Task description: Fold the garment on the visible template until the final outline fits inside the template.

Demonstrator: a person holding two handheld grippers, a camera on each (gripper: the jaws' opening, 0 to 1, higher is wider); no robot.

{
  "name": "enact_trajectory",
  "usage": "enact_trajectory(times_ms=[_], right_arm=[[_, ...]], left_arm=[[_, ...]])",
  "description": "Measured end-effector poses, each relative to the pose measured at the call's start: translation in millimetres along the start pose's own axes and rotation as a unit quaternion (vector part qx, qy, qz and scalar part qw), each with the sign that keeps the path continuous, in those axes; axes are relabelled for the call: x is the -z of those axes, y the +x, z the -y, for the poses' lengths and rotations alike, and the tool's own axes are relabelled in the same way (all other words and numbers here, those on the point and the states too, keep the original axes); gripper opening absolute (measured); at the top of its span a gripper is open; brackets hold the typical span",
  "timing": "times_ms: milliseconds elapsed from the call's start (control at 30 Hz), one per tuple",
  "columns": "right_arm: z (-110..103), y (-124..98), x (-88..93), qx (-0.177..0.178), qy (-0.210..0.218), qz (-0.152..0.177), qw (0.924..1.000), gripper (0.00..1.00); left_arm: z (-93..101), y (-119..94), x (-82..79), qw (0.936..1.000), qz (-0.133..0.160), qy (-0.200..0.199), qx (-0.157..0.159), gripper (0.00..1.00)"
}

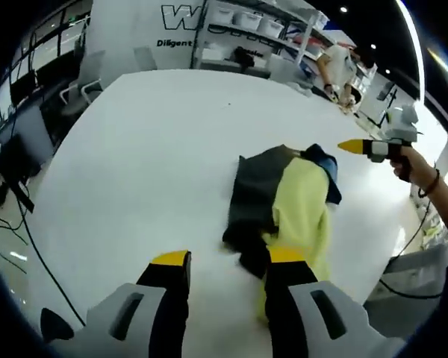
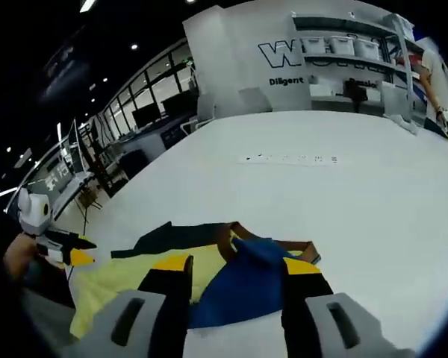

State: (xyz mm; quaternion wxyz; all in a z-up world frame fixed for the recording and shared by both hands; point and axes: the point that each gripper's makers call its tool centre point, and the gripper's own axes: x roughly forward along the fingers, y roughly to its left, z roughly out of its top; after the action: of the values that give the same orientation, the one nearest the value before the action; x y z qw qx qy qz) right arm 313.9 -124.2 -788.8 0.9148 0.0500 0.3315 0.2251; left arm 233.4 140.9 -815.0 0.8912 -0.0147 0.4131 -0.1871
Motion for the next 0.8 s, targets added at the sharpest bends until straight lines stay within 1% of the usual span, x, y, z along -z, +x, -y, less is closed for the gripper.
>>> enact_trajectory(times_ms=[33, 67, 100, 167, 200, 233, 267, 300, 333, 367, 400, 433, 500, 533, 567, 600, 633, 667, 733, 800], right_arm=[[-2.2, 0.1, 3.6, 0.003, -0.001, -0.004, 1.0, 0.52], [-6.5, 1.2, 11.0, 0.003, -0.01, -0.015, 0.9998, 0.56], [-9.4, 2.8, 17.9, 0.007, -0.011, -0.023, 0.9997, 0.57], [-14.4, 6.5, 26.8, 0.004, -0.014, -0.031, 0.9994, 0.55], [-15.1, 8.1, 32.0, 0.007, -0.012, -0.04, 0.9991, 0.53], [-15.4, 10.1, 39.3, 0.013, -0.009, -0.05, 0.9986, 0.53], [-16.7, 12.7, 43.1, 0.016, -0.011, -0.051, 0.9985, 0.52], [-14.7, 12.7, 43.8, 0.028, -0.006, -0.046, 0.9985, 0.52], [-13.6, 13.0, 44.2, 0.034, -0.004, -0.043, 0.9985, 0.52], [-10.3, 12.0, 48.5, 0.05, 0.004, -0.049, 0.9976, 0.51], [-9.6, 11.7, 54.2, 0.056, 0.004, -0.06, 0.9966, 0.48], [-9.2, 11.5, 56.3, 0.062, 0.005, -0.061, 0.9962, 0.46], [-12.2, 12.7, 60.1, 0.062, 0.005, -0.06, 0.9963, 0.41], [-13.4, 13.3, 64.5, 0.063, 0.009, -0.068, 0.9956, 0.4], [-14.9, 13.7, 68.6, 0.065, 0.014, -0.076, 0.9949, 0.4], [-16.3, 14.3, 70.7, 0.064, 0.017, -0.077, 0.9948, 0.38], [-16.7, 14.4, 71.8, 0.065, 0.018, -0.079, 0.9946, 0.37], [-16.5, 14.7, 76.0, 0.07, 0.022, -0.085, 0.9936, 0.34], [-15.0, 14.9, 78.1, 0.074, 0.025, -0.086, 0.9932, 0.25], [-14.0, 14.8, 80.5, 0.076, 0.028, -0.09, 0.9926, 0.14]], left_arm=[[-0.6, 2.4, -0.3, 1.0, 0.001, -0.003, 0.001, 0.35], [-1.7, 5.2, -0.7, 0.9999, 0.004, -0.01, -0.001, 0.35], [-1.9, 6.6, -0.4, 1.0, 0.003, -0.009, -0.001, 0.35], [-5.4, 16.3, 5.3, 0.9999, -0.012, -0.01, -0.005, 0.36], [-5.6, 18.7, 7.0, 0.9999, -0.015, -0.004, -0.005, 0.35], [-6.6, 20.6, 6.5, 0.9999, -0.011, 0.001, -0.009, 0.31], [-6.5, 23.0, 0.9, 0.9998, 0.01, 0.017, -0.008, 0.28], [-4.4, 24.8, 0.3, 0.9998, 0.018, 0.008, -0.002, 0.27], [-2.7, 24.7, 0.6, 0.9998, 0.019, -0.001, 0.001, 0.28], [1.5, 26.1, 0.0, 0.9996, 0.024, -0.013, 0.012, 0.29], [0.5, 27.3, 2.0, 0.9997, 0.02, -0.01, 0.012, 0.3], [0.8, 29.0, 3.4, 0.9998, 0.017, -0.007, 0.011, 0.29], [1.3, 31.1, 6.2, 0.9999, 0.011, -0.002, 0.012, 0.28], [2.0, 32.2, 7.2, 0.9999, 0.009, -0.001, 0.013, 0.29], [8.2, 36.2, 12.3, 0.9996, -0.004, -0.009, 0.028, 0.29], [12.6, 38.9, 14.7, 0.9993, -0.01, -0.007, 0.036, 0.28], [13.7, 40.8, 17.1, 0.9991, -0.017, -0.007, 0.037, 0.27], [13.2, 43.8, 17.4, 0.9991, -0.017, -0.008, 0.037, 0.25], [17.0, 43.8, 15.6, 0.999, -0.01, -0.008, 0.043, 0.18], [18.7, 47.1, 16.4, 0.9985, -0.016, -0.018, 0.049, 0.14]])
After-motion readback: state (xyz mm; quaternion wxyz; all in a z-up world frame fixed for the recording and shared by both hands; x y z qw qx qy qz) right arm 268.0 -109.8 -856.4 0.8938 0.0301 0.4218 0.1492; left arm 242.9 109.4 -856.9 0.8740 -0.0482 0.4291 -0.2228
